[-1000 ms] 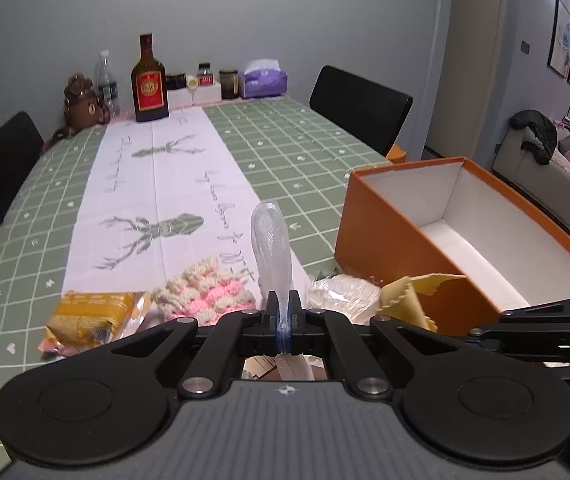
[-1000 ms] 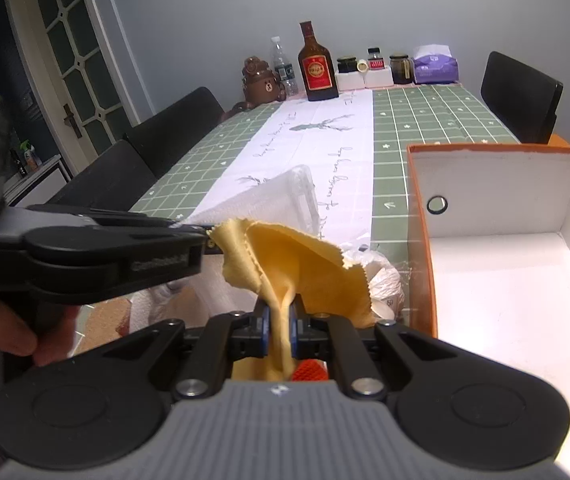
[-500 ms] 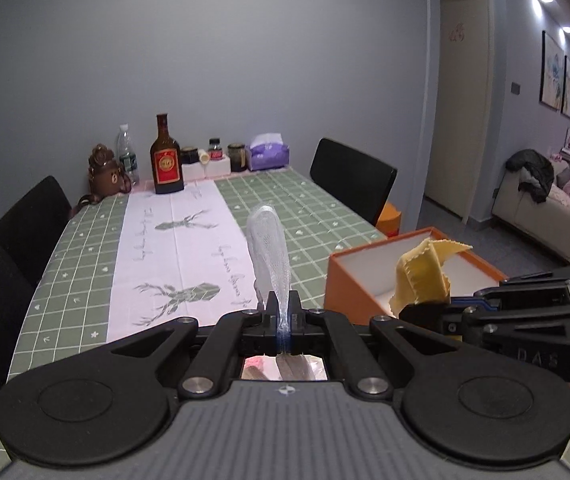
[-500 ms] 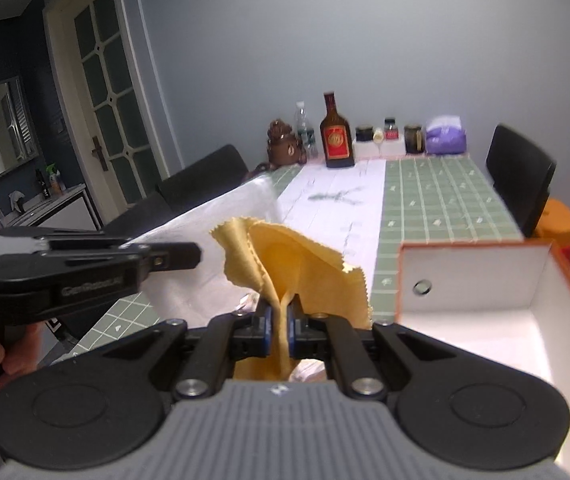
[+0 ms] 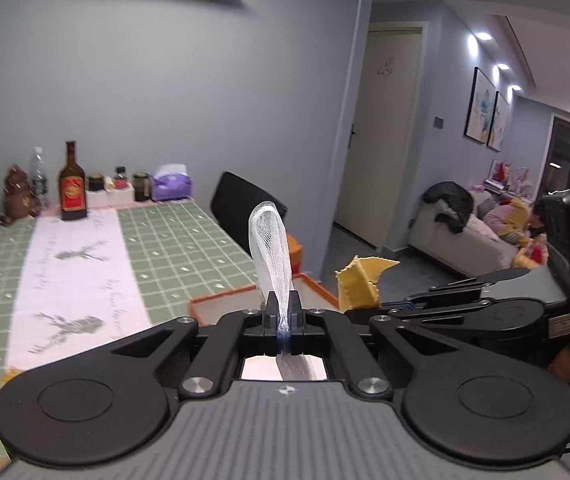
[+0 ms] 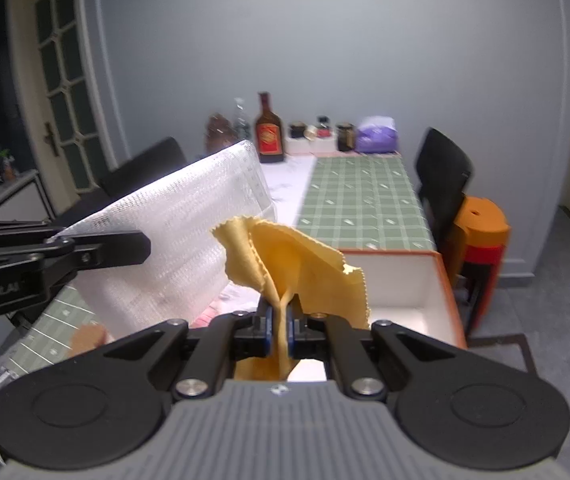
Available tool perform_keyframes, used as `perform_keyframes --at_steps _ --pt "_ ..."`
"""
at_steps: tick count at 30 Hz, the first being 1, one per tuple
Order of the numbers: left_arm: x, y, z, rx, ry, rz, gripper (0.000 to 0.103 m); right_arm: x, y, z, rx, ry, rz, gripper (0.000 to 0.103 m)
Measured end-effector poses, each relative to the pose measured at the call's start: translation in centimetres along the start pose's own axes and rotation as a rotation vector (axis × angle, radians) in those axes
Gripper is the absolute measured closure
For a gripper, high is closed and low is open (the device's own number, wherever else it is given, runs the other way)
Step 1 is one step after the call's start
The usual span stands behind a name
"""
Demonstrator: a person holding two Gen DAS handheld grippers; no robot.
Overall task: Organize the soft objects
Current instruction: 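Lift the yellow cloth and clear bag and carry both over the orange box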
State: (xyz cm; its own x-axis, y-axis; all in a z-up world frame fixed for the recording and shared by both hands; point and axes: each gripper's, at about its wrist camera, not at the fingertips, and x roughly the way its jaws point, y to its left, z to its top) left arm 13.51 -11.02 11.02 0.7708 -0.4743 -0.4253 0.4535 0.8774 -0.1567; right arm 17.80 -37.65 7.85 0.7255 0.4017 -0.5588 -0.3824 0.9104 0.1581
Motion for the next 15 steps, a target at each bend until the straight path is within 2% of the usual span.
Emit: perform_keyframes --at_steps 6,13,15 --pt "4.8 -1.3 -1.2 -0.038 0.101 -0.052 0.101 1.3 -2.9 -1.5 -0.031 0.105 -0.058 0.099" --pt "11.2 -2.1 -3.6 -0.007 0.315 -0.06 0.101 5.5 -5.5 -2.8 -0.065 0.282 -0.079 0.099" --pt "12.4 -2.0 -4.4 0.002 0.354 -0.055 0.101 7.1 -6.2 -3.2 -0.068 0.334 -0.07 0.099"
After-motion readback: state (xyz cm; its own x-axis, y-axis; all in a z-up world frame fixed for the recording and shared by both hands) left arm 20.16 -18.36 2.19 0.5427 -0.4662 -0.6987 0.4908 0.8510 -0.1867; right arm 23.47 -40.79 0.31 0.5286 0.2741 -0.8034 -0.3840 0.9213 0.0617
